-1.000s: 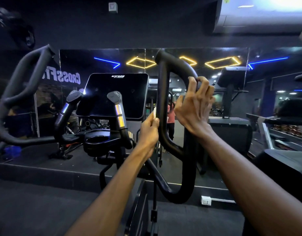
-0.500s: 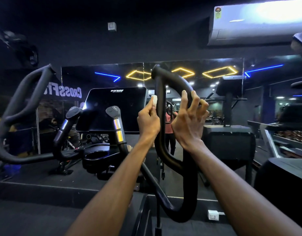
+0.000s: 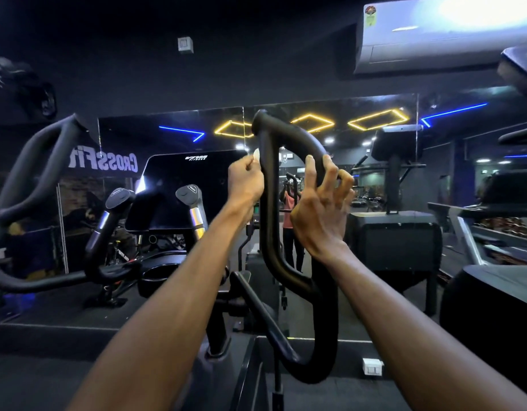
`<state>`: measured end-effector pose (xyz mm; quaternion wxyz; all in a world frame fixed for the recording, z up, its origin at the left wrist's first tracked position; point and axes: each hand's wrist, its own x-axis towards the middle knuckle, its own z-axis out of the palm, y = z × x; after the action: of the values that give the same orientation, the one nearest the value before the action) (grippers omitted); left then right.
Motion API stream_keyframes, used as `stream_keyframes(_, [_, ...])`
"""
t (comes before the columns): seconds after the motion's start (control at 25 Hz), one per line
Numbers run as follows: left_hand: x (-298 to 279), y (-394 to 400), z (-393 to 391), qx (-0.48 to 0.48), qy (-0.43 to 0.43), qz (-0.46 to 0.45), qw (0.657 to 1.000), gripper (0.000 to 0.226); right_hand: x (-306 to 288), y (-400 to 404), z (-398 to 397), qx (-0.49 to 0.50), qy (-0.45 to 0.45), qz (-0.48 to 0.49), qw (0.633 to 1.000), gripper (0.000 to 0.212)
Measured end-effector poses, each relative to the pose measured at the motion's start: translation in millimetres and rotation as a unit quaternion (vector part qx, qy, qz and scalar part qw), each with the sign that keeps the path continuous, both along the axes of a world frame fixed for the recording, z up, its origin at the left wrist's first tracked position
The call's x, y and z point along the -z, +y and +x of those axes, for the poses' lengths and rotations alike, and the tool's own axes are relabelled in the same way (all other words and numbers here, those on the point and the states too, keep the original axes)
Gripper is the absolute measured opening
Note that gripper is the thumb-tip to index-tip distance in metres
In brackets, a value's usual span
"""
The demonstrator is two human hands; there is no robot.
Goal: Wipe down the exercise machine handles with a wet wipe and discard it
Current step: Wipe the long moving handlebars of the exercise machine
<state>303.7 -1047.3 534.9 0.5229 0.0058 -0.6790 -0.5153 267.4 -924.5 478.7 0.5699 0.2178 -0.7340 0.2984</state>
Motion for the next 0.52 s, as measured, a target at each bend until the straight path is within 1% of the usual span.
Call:
stream_keyframes(0.08, [-33.1, 3.1, 3.8, 0.012, 0.018, 0.063, 0.998, 0.034, 0.3, 0.0, -0.4, -0.002, 0.0, 0.004, 1.0, 0.073])
stream_keyframes(0.16, [-52.9, 4.1, 1.3, 0.033, 0.005, 0.147, 0.989, 0.03, 1.0, 1.0, -1.2, -0.001, 0.001, 0.005, 1.0, 0.073])
stream_keyframes(0.2, [-52.7, 1.3, -1.2, 0.063, -0.02, 0.164, 0.984, 0.027, 0.9, 1.4, -1.5, -0.002, 0.002, 0.003, 1.0, 0.072])
stream_keyframes(0.28, [-41.7, -5.7, -1.5, 0.152, -0.072, 0.167, 0.971, 0.029, 1.6, 1.1, -0.5, -0.009, 0.003, -0.001, 1.0, 0.07])
stream_keyframes(0.32, [-38.4, -8.3, 1.5, 0.191, -0.077, 0.177, 0.962, 0.027, 2.7, 0.5, 0.2, -0.011, 0.001, -0.003, 1.0, 0.068])
stream_keyframes(0.4, [-49.9, -12.5, 4.4, 0.225, -0.049, 0.236, 0.944, 0.023, 3.0, -0.4, -0.6, -0.011, 0.006, -0.003, 1.0, 0.063])
stream_keyframes(0.48, [-73.6, -12.9, 4.3, 0.207, -0.013, 0.287, 0.935, 0.028, 2.7, -0.7, -3.8, -0.009, 0.016, -0.008, 1.0, 0.064])
stream_keyframes(0.52, [-84.4, -11.5, 4.6, 0.198, 0.003, 0.29, 0.936, 0.028, 3.0, -0.4, -5.2, -0.011, 0.02, -0.01, 1.0, 0.067])
